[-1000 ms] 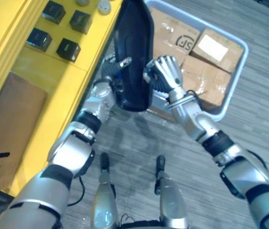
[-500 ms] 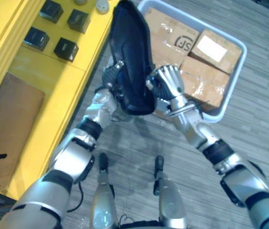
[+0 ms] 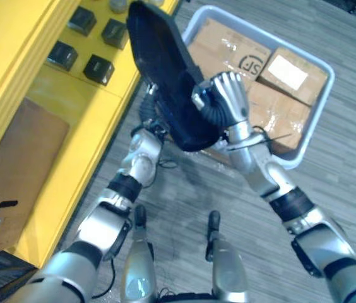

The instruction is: Walk over and take plastic housings, then place them on the shelf

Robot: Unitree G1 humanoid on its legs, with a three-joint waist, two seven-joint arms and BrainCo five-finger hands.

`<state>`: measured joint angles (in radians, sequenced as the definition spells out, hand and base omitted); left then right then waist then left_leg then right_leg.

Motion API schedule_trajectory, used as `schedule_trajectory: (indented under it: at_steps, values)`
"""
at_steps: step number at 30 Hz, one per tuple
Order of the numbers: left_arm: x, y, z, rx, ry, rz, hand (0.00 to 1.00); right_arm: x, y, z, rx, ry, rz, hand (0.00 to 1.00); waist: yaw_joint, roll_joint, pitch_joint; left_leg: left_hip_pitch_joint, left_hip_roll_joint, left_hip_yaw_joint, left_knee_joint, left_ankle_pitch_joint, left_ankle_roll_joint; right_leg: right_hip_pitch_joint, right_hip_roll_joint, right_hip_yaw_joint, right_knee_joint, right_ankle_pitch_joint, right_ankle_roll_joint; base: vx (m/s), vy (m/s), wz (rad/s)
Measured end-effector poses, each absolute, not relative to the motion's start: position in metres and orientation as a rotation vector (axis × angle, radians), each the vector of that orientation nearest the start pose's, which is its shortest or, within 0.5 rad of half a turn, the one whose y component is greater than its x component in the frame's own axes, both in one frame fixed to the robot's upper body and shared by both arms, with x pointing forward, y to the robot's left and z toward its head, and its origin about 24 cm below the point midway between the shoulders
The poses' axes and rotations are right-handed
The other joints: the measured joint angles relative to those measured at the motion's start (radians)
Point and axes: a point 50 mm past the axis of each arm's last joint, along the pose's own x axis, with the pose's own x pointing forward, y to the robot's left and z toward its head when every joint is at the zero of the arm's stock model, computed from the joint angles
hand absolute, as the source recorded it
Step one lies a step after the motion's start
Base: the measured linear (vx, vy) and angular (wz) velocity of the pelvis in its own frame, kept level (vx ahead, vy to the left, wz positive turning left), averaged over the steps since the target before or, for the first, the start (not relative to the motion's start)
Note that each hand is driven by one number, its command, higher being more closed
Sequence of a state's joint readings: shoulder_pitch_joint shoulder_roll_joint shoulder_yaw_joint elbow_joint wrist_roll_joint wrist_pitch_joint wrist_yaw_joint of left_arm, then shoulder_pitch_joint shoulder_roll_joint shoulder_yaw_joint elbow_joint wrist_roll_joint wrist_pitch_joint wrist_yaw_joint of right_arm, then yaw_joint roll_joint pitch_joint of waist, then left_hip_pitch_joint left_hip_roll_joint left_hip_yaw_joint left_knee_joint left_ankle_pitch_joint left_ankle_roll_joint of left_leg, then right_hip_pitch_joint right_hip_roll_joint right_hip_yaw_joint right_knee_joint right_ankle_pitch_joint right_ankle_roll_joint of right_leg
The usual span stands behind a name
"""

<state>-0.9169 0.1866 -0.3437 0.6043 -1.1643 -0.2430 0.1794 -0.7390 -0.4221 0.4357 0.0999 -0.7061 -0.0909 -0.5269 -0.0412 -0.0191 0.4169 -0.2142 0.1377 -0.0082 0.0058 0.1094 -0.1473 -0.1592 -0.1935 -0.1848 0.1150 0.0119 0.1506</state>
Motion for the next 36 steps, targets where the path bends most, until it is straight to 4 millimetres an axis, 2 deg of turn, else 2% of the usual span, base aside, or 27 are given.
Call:
schedule_trajectory:
  at_steps: [1, 4, 8, 11, 14, 16, 18, 20, 21, 23, 25, 26, 28, 31, 35, 36]
  values:
    - [0.383, 0.088, 0.184, -0.774, -0.213, -0.198, 1.0, 0.315, -0.087, 0.222, -0.994, -1.072, -0.148, 0.0, 0.001, 0.012, -0.037, 0.003, 0.0, -0.005, -0.003, -0.004, -0.001, 0.006, -0.001, -0.005, 0.0, -0.009, 0.002, 0.08, -0.013, 0.1]
    - [0.374, 0.089, 0.189, -0.723, -0.275, -0.191, 1.0, 0.312, -0.089, 0.221, -0.94, -1.054, -0.178, 0.0, 0.013, 0.04, -0.093, 0.034, 0.0, -0.011, -0.017, -0.005, -0.002, 0.038, -0.001, -0.016, -0.004, -0.013, 0.001, 0.1, -0.016, 0.1]
    - [0.356, 0.087, 0.201, -0.621, -0.405, -0.134, 1.0, 0.303, -0.096, 0.216, -0.844, -1.016, -0.235, 0.0, 0.025, 0.045, -0.149, 0.08, 0.0, -0.011, -0.043, -0.005, -0.003, 0.087, 0.0, -0.036, -0.024, -0.013, 0.001, 0.06, -0.006, 0.08]
    - [0.329, 0.085, 0.215, -0.482, -0.583, -0.038, 1.0, 0.289, -0.1, 0.213, -0.733, -1.005, -0.272, 0.0, 0.025, 0.042, -0.193, 0.135, -0.001, -0.008, -0.084, -0.004, -0.003, 0.125, -0.002, -0.037, -0.034, -0.013, 0.001, 0.05, 0.004, -0.03]
    - [0.307, 0.086, 0.226, -0.287, -0.764, 0.053, 1.0, 0.281, -0.103, 0.204, -0.538, -0.947, -0.2, 0.0, 0.023, 0.04, -0.242, 0.146, -0.001, -0.005, -0.085, -0.004, -0.003, 0.133, -0.003, -0.037, -0.039, -0.013, 0.001, 0.02, 0.001, -0.04]
    - [0.296, 0.086, 0.229, -0.181, -0.836, 0.092, 1.0, 0.277, -0.106, 0.198, -0.403, -0.898, -0.12, 0.0, 0.022, 0.04, -0.246, 0.164, -0.001, -0.002, -0.086, -0.004, -0.003, 0.153, -0.002, -0.036, -0.045, -0.013, 0.001, -0.03, -0.009, -0.04]
    - [0.289, 0.089, 0.222, -0.086, -0.859, 0.135, 1.0, 0.271, -0.11, 0.189, -0.274, -0.836, -0.033, 0.0, 0.022, 0.04, -0.263, 0.174, -0.001, 0.005, -0.087, -0.005, -0.004, 0.163, -0.002, -0.035, -0.056, -0.013, 0.001, -0.06, -0.008, -0.11]
    - [0.283, 0.095, 0.201, 0.055, -0.828, 0.193, 1.0, 0.258, -0.122, 0.182, -0.099, -0.786, 0.042, 0.0, 0.019, 0.043, -0.28, 0.175, 0.001, 0.018, -0.093, -0.003, -0.007, 0.161, -0.001, -0.031, -0.07, -0.018, -0.001, -0.1, -0.014, -0.14]
    - [0.283, 0.095, 0.198, 0.072, -0.82, 0.197, 1.0, 0.256, -0.124, 0.181, -0.087, -0.783, 0.045, 0.0, 0.017, 0.043, -0.281, 0.175, 0.002, 0.018, -0.094, -0.003, -0.008, 0.161, 0.0, -0.031, -0.072, -0.019, -0.002, -0.1, -0.016, -0.05]
    - [0.281, 0.101, 0.183, 0.144, -0.774, 0.231, 1.0, 0.245, -0.136, 0.176, 0.059, -0.754, 0.068, 0.0, 0.005, 0.041, -0.285, 0.175, 0.005, 0.018, -0.094, -0.003, -0.009, 0.159, 0.002, -0.03, -0.079, -0.022, 0.001, -0.07, -0.01, -0.02]
    - [0.279, 0.119, 0.164, 0.258, -0.709, 0.316, 1.0, 0.228, -0.166, 0.174, 0.269, -0.762, 0.025, 0.0, -0.009, 0.034, -0.295, 0.174, 0.009, 0.023, -0.094, -0.006, -0.015, 0.155, 0.006, -0.025, -0.084, -0.022, 0.0, -0.04, -0.008, -0.08]
    - [0.277, 0.126, 0.159, 0.295, -0.689, 0.344, 1.0, 0.223, -0.175, 0.171, 0.322, -0.76, 0.011, 0.0, -0.014, 0.031, -0.303, 0.173, 0.01, 0.025, -0.094, -0.006, -0.015, 0.152, 0.006, -0.023, -0.085, -0.022, 0.0, 0.0, -0.005, -0.14]
    - [0.273, 0.147, 0.143, 0.373, -0.617, 0.442, 1.0, 0.211, -0.195, 0.156, 0.448, -0.727, -0.033, 0.0, -0.024, 0.022, -0.335, 0.169, 0.012, 0.046, -0.094, -0.007, -0.015, 0.136, 0.008, -0.004, -0.088, -0.016, -0.003, 0.05, -0.003, -0.21]
    - [0.271, 0.162, 0.137, 0.458, -0.577, 0.539, 1.0, 0.194, -0.212, 0.129, 0.636, -0.646, -0.061, 0.0, -0.033, 0.012, -0.356, 0.16, 0.011, 0.052, -0.089, -0.008, -0.016, 0.127, 0.008, 0.006, -0.089, 0.003, 0.004, 0.08, -0.007, -0.11]
    - [0.27, 0.172, 0.138, 0.528, -0.573, 0.603, 1.0, 0.185, -0.216, 0.109, 0.743, -0.588, -0.059, 0.0, -0.051, 0.009, -0.359, 0.162, 0.01, 0.055, -0.089, -0.008, -0.016, 0.127, 0.008, 0.01, -0.088, 0.003, 0.004, 0.01, -0.001, -0.01]
    - [0.268, 0.178, 0.136, 0.541, -0.558, 0.629, 1.0, 0.182, -0.223, 0.098, 0.75, -0.564, -0.102, 0.0, -0.055, 0.007, -0.361, 0.164, 0.01, 0.06, -0.089, -0.008, -0.016, 0.127, 0.008, 0.013, -0.087, 0.003, 0.004, -0.03, 0.002, -0.08]
